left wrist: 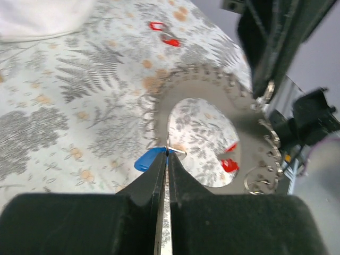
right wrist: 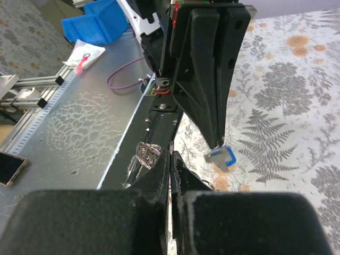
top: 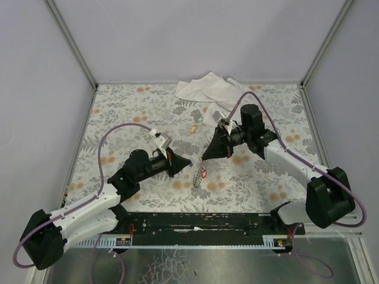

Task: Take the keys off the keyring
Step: Remove the key from the keyring, then place the key at the center of the board.

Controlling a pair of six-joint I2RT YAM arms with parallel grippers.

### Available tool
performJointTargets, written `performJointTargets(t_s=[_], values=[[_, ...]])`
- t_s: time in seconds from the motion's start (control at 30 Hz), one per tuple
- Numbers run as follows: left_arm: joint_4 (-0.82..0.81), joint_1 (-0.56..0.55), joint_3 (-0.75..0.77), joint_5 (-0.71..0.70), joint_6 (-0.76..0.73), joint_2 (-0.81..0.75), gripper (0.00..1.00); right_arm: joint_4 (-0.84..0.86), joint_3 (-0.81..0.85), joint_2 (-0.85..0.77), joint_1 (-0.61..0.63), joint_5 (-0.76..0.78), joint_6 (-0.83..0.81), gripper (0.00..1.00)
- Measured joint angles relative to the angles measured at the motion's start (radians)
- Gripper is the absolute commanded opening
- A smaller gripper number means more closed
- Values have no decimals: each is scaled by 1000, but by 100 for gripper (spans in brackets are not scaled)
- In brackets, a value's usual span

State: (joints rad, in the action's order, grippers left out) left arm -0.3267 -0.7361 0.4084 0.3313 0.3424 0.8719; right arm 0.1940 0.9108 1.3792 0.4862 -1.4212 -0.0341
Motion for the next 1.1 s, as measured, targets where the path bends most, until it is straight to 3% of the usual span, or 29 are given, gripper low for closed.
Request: performJointTargets(t_s=[0.3, 0.7, 1.1], values=[[100, 135, 1, -248, 135, -2, 0, -285, 115, -3, -79, 93, -235, 0], [40, 539, -47, -285, 378, 125, 0, -411, 134, -12, -176, 210, -326, 0], [-9, 737, -8, -341, 540, 351, 0, -438, 135, -12, -199, 228, -338, 0]])
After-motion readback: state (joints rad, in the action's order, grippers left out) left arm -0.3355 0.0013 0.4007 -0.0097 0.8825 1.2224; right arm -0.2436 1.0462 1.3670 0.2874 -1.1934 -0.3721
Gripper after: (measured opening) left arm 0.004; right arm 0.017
